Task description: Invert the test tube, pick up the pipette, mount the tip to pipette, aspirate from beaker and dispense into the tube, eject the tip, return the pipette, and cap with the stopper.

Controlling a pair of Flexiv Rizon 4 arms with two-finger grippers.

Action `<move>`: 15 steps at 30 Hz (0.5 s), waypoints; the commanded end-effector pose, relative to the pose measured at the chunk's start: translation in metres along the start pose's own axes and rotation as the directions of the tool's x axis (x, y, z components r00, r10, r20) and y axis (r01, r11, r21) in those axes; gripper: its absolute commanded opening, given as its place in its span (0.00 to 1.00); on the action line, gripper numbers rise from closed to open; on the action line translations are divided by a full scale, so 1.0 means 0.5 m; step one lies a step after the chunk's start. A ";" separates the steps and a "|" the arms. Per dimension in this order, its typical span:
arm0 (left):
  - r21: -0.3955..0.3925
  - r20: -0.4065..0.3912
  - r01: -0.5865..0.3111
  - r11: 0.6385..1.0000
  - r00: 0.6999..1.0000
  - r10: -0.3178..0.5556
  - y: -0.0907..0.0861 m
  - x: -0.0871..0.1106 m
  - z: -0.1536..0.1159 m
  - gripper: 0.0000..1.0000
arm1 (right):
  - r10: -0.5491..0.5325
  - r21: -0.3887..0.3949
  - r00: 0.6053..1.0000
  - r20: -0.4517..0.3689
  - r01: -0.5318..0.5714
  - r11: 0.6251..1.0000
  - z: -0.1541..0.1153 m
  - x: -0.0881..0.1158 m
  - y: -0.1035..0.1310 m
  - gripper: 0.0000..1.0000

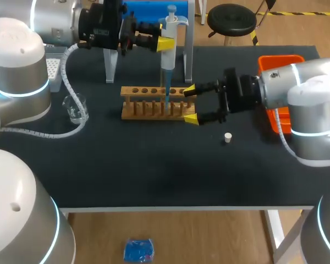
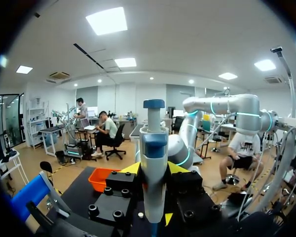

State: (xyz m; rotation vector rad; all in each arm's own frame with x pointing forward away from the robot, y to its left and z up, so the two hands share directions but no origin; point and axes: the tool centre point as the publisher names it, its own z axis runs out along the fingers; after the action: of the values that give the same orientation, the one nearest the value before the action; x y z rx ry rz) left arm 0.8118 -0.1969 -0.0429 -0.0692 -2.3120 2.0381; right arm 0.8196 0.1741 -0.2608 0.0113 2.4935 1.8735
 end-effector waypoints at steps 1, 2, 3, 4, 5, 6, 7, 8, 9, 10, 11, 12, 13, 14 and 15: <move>0.003 0.004 -0.001 1.000 1.000 0.001 0.000 0.001 0.001 0.00 | 0.000 0.001 1.000 -0.001 0.000 1.000 -0.002 0.001 0.000 1.00; 0.003 0.004 -0.001 1.000 1.000 0.001 0.000 0.001 0.001 0.00 | 0.000 0.001 1.000 -0.001 0.000 1.000 -0.002 0.001 0.000 1.00; 0.003 0.004 -0.001 1.000 1.000 0.001 0.000 0.001 0.001 0.00 | 0.000 0.001 1.000 -0.001 0.000 1.000 -0.002 0.001 0.000 1.00; 0.003 0.004 -0.001 1.000 1.000 0.001 0.000 0.001 0.001 0.00 | 0.000 0.001 1.000 -0.001 0.000 1.000 -0.002 0.001 0.000 1.00; 0.003 0.004 -0.001 1.000 1.000 0.001 0.000 0.001 0.001 0.00 | 0.000 0.001 1.000 -0.001 0.000 1.000 -0.002 0.001 0.000 1.00; 0.003 0.004 -0.001 1.000 1.000 0.001 0.000 0.001 0.001 0.00 | 0.000 0.001 1.000 -0.001 0.000 1.000 -0.002 0.001 0.000 1.00; 0.003 0.004 -0.001 1.000 1.000 0.001 0.000 0.001 0.001 0.00 | 0.000 0.001 1.000 -0.001 0.000 1.000 -0.002 0.001 0.000 1.00; 0.003 0.004 -0.001 1.000 1.000 0.001 0.000 0.001 0.001 0.00 | 0.000 0.001 1.000 -0.001 0.000 1.000 -0.002 0.001 0.000 1.00; 0.003 0.004 -0.001 1.000 1.000 0.001 0.000 0.001 0.001 0.00 | 0.000 0.001 1.000 -0.001 0.000 1.000 -0.002 0.001 0.000 1.00; 0.003 0.004 -0.001 1.000 1.000 0.001 0.000 0.001 0.001 0.00 | 0.000 0.001 1.000 -0.001 0.000 1.000 -0.002 0.001 0.000 1.00; 0.003 0.004 -0.001 1.000 1.000 0.001 0.000 0.001 0.001 0.00 | 0.000 0.001 1.000 -0.001 0.000 1.000 -0.002 0.001 0.000 1.00; 0.004 0.005 -0.005 1.000 1.000 0.005 -0.001 0.001 -0.008 0.00 | 0.000 0.001 1.000 -0.001 0.000 1.000 -0.002 0.001 0.000 1.00; -0.006 0.014 -0.002 1.000 1.000 0.002 0.000 0.000 -0.019 0.00 | 0.000 0.001 1.000 -0.001 0.000 1.000 -0.002 0.001 0.000 1.00; -0.005 0.018 -0.001 1.000 1.000 0.001 0.000 0.000 -0.031 0.00 | 0.000 0.001 1.000 -0.001 0.000 1.000 -0.002 0.001 0.000 1.00; -0.004 0.021 -0.001 1.000 1.000 0.002 0.000 0.000 -0.043 0.00 | 0.000 0.001 1.000 -0.001 0.000 1.000 -0.002 0.001 0.000 1.00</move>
State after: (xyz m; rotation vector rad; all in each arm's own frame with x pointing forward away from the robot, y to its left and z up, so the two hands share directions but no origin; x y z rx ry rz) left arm 0.8181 -0.1913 -0.0434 -0.0516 -2.3272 2.0443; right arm 0.8192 0.1741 -0.2608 0.0129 2.4931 1.8724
